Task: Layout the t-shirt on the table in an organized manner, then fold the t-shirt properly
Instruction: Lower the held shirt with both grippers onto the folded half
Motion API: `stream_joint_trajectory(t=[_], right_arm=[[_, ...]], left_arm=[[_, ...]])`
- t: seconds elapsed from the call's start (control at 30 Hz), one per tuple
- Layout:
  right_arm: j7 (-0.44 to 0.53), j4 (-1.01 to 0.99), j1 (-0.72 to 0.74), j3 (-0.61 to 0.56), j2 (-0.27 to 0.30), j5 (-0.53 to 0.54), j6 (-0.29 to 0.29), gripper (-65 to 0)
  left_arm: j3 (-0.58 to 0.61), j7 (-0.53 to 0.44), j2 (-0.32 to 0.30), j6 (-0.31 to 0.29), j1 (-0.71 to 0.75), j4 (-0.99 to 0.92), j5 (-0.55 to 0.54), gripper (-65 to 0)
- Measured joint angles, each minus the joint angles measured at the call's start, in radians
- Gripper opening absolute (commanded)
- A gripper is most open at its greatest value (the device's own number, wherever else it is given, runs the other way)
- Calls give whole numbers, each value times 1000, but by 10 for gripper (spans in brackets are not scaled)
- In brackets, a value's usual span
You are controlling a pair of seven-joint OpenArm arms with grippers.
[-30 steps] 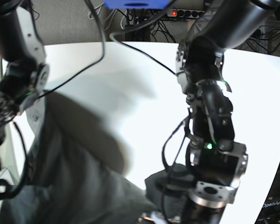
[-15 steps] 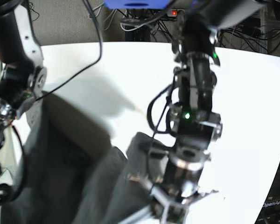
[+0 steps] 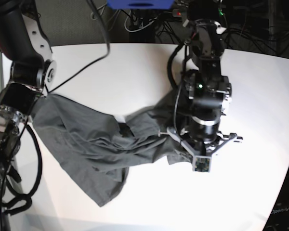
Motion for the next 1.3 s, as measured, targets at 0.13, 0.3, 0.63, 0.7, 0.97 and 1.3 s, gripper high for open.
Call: stream_joint_trajectory(t=[0.13, 0.3, 0.63, 0.7, 0.97, 1.3], right_arm=[[-2, 56, -106, 0, -31, 1, -4, -650], [3, 125, -258, -2, -80, -2, 0, -648], [2, 199, -490, 0, -146, 4, 0, -459], [5, 209, -523, 0, -159, 5, 1, -443], [2, 214, -669, -14, -189, 4, 0, -435], [8, 262, -798, -243, -203, 8, 4, -357]], left_arm=[[3, -8, 1, -1, -8, 0, -8, -646], [9, 0, 1, -1, -56, -1, -4, -646], [95, 2, 1, -4, -327, -1, -9, -646], [113, 3, 0, 0, -387, -1, -7, -646], [180, 0, -2, 3, -554, -16, -8, -646], [174, -192, -1, 3, -600, -125, 3, -646]])
